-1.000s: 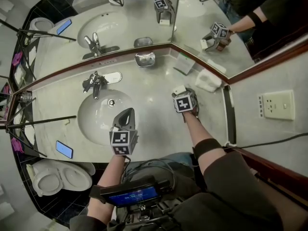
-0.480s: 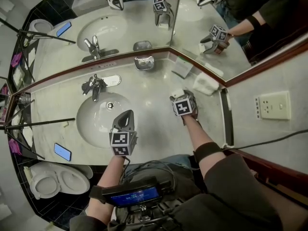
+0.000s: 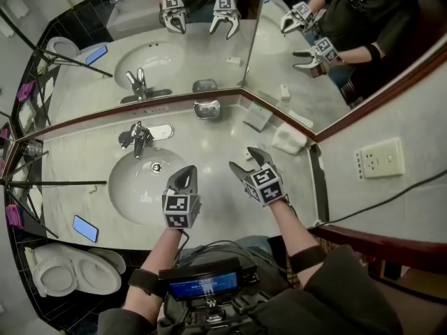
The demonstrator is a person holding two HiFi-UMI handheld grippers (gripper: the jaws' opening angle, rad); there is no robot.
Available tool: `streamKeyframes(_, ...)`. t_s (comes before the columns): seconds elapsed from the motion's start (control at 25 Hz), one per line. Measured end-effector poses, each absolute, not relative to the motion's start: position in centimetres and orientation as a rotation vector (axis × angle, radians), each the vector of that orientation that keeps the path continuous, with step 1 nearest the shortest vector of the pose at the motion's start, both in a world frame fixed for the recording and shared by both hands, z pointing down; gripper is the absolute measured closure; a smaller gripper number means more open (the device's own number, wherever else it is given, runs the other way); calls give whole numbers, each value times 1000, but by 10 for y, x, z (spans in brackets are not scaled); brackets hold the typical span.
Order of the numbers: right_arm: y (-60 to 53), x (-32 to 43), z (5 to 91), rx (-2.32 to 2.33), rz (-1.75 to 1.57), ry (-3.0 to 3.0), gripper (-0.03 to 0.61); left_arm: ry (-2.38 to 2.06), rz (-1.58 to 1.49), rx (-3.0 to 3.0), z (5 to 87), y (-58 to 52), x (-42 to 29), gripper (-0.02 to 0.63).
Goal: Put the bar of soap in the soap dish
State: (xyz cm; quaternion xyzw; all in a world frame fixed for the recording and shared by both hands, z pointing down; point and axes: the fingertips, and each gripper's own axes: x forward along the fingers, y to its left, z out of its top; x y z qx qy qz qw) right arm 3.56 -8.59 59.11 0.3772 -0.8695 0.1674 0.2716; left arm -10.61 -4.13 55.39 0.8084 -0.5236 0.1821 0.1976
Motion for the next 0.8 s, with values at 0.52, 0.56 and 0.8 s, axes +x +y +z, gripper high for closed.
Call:
streamKeyframes(0.52, -26, 3, 527, 916, 351, -2511, 561, -1483, 479, 2302, 537, -22, -103, 611)
streamKeyframes(0.56, -24, 2, 528, 916, 355, -2510, 561, -1491, 481, 2303, 536, -20, -104, 611)
streamKeyframes(0.8, -14, -3, 538, 911, 387, -2515, 561, -1514, 515, 2322, 533, -8, -112, 612)
